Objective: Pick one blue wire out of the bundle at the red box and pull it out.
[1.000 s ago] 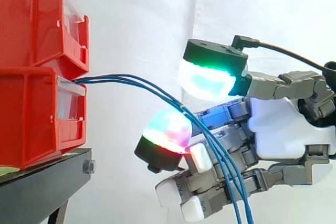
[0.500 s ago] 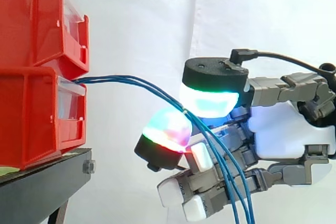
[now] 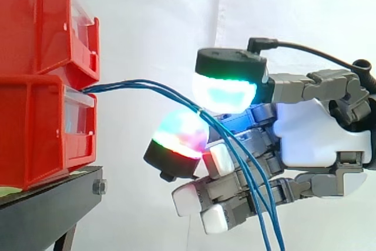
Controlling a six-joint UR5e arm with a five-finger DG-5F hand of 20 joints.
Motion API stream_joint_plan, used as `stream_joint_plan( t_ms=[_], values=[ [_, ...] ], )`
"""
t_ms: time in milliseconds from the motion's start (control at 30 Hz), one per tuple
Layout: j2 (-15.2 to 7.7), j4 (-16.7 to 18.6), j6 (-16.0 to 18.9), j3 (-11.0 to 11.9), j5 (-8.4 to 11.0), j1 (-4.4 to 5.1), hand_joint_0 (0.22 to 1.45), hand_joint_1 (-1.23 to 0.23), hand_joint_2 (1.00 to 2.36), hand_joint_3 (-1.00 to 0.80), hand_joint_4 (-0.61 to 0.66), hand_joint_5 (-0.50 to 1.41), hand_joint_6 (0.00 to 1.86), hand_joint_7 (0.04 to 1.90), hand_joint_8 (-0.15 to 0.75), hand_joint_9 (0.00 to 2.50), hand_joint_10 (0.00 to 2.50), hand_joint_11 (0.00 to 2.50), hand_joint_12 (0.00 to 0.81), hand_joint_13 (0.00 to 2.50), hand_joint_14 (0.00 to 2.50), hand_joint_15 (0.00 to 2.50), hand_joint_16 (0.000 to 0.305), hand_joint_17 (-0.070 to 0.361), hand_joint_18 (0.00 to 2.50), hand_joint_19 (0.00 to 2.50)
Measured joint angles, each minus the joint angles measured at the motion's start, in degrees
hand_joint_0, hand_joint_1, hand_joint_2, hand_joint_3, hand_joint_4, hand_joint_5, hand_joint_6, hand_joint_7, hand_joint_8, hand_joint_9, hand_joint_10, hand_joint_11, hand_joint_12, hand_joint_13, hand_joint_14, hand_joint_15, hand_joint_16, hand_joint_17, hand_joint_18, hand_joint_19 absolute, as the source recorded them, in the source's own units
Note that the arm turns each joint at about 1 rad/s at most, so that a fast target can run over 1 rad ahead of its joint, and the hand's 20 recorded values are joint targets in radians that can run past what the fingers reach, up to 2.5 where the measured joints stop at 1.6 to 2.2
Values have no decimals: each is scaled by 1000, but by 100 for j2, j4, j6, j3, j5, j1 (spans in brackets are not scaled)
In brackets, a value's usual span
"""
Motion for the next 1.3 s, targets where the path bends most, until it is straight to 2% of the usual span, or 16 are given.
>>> stream_joint_plan(
  t_ms=[67,200,300,433,667,833,1100,1300],
  values=[
    [7,-11,0,7,-24,0,538,-542,1008,-368,202,-153,846,799,308,971,20,622,381,678,18,402,61,137,502,539],
    [13,-19,4,8,-48,0,515,-552,1005,-418,200,-151,852,787,319,977,22,614,388,687,18,402,62,140,512,533],
    [17,-21,9,9,-64,-1,512,-650,1004,-425,186,-151,866,790,317,985,23,632,386,690,18,400,62,140,519,525],
    [23,-21,24,10,-72,-5,571,-761,1012,-316,172,-156,900,772,301,985,21,658,367,688,17,399,59,132,519,524],
    [32,-21,35,10,-91,-17,609,-808,1017,-146,103,-158,926,755,306,975,22,657,379,708,17,389,61,136,558,502],
    [36,-24,35,10,-99,-25,608,-814,1013,-89,158,-163,914,740,314,970,19,644,394,714,15,384,64,144,585,486],
    [41,-38,35,11,-139,-34,615,-807,1013,-185,207,-165,899,731,301,963,22,657,382,707,17,394,61,137,559,500],
    [42,-42,35,11,-152,-38,590,-706,1012,-226,228,-160,893,762,306,981,19,647,387,716,16,403,63,142,559,515]
  ],
)
